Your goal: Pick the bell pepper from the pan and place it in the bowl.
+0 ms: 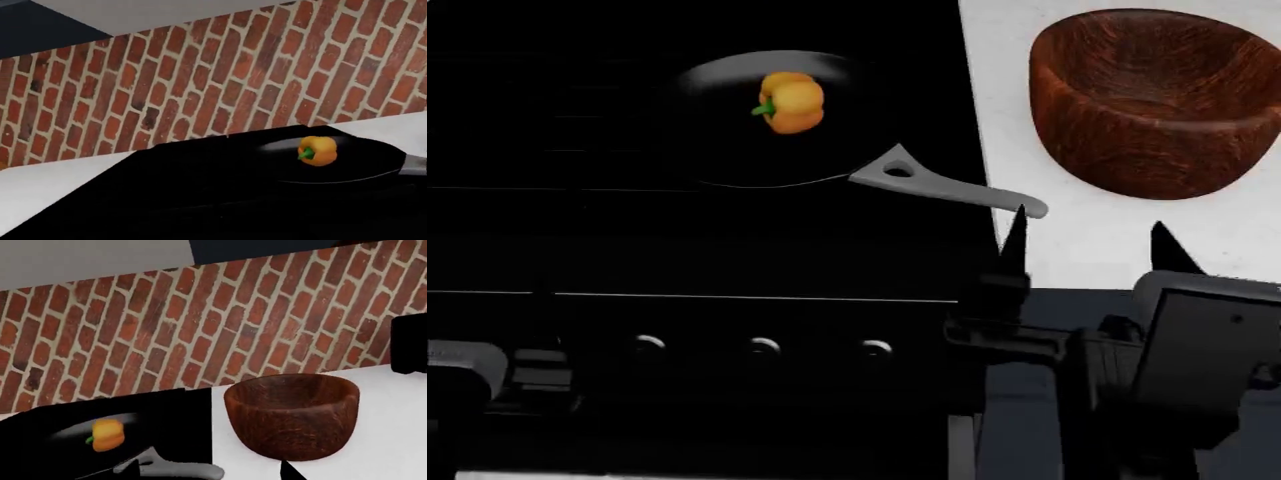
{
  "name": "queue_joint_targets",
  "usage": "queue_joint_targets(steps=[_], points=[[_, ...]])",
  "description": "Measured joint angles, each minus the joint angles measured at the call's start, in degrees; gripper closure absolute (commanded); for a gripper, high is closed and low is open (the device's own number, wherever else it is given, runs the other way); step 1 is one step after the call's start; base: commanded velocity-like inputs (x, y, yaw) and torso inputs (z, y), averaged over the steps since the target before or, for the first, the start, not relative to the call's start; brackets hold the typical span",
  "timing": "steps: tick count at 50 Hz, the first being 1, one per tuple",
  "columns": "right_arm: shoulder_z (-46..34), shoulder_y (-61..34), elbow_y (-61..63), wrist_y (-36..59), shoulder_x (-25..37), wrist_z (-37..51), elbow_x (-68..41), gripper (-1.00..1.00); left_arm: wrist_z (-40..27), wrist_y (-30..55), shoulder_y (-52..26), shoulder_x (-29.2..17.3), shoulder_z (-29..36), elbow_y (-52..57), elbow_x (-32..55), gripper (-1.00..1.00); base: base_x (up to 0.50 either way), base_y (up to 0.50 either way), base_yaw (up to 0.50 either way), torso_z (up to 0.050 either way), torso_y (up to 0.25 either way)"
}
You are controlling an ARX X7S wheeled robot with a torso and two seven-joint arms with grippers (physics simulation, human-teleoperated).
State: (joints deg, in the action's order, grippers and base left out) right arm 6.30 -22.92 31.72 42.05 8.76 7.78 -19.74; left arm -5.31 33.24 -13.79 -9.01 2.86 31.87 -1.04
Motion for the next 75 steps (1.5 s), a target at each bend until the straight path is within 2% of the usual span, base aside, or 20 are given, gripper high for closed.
queue_joint_targets(steps=[6,14,20,28,46,75], points=[[2.9,-14.0,6.4,15.3,1.4,2.8,-5.7,-1.0,1.2,15.7,-12.1,-3.1,1.4,8.8,-1.3,-1.0,0.0,0.0,0.0,0.0,0.0],[3.6,-29.8,8.4,27.1,2.7,5.8,-9.2,-1.0,3.6,32.4,-28.2,-5.5,2.8,13.9,-1.7,-1.0,0.0,0.0,0.0,0.0,0.0],[2.7,-38.2,7.2,31.4,3.3,7.4,-10.0,-1.0,5.1,39.5,-37.1,-6.0,2.9,13.4,-1.2,-1.0,0.0,0.0,0.0,0.0,0.0],[0.6,-44.7,3.3,31.9,4.1,8.5,-9.3,-1.0,6.5,44.2,-44.7,-5.9,2.7,10.4,-0.5,-1.0,0.0,0.0,0.0,0.0,0.0],[-1.2,-48.3,-0.6,29.9,4.7,8.1,-9.6,-1.0,7.2,47.6,-50.4,-5.2,2.7,7.1,0.3,-1.0,0.3,-0.01,0.0,0.0,0.0],[-1.7,-47.4,-3.8,26.7,5.1,7.6,-10.1,-1.0,6.9,47.1,-50.3,-4.8,2.6,5.7,0.9,-1.0,0.42,-0.01,0.0,0.0,0.001]])
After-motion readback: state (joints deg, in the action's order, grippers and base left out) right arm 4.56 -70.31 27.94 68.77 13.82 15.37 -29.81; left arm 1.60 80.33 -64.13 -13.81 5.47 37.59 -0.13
